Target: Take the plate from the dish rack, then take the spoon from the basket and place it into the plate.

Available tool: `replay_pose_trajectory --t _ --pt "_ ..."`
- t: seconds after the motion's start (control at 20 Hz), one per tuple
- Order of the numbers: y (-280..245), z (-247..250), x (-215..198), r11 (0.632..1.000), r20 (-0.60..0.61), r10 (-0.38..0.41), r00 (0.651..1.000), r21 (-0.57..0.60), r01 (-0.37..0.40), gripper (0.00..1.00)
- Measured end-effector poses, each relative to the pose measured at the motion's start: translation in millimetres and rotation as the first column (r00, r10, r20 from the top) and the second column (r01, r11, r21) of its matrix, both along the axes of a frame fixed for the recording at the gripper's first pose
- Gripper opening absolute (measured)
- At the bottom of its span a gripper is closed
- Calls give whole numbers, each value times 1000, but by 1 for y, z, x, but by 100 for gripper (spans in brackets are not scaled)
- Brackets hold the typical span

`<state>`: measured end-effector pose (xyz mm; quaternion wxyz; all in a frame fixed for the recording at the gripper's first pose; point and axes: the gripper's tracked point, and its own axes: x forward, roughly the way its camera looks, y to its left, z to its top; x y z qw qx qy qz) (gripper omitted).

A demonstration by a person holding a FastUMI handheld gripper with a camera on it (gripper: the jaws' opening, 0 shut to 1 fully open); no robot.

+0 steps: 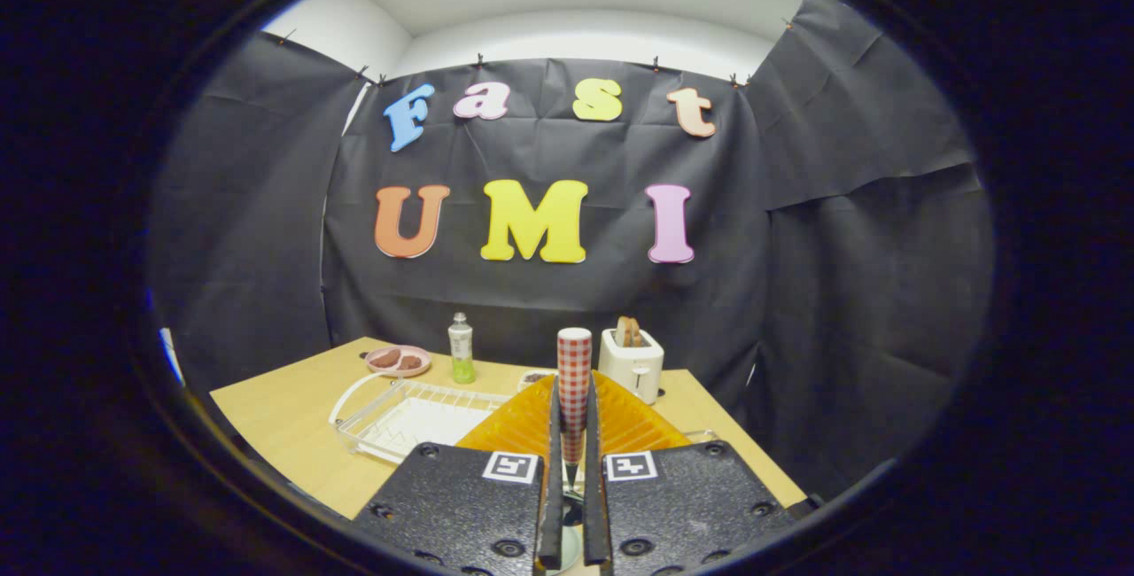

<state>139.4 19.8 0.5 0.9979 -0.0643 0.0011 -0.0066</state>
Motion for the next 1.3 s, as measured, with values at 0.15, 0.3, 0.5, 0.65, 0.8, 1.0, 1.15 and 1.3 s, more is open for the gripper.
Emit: replay_pose_trajectory --t 0.15,0.3,0.5,0.65,0.8,1.0,1.15,1.3 --pt "31 -38 -5 1000 -35 24 999 19 -23 14" --pt "55 -74 -6 997 -60 59 996 50 -56 14" --pt "83 -130 3 993 -139 100 985 75 -90 15" --pt "88 -154 13 994 -172 97 980 76 -85 15" --pt "86 -165 14 995 -177 90 980 61 -80 15" --pt "76 -164 8 997 -159 72 985 45 -65 17" --pt "73 -164 6 997 -165 74 984 41 -68 18" --pt "65 -152 -2 997 -121 70 990 50 -64 26"
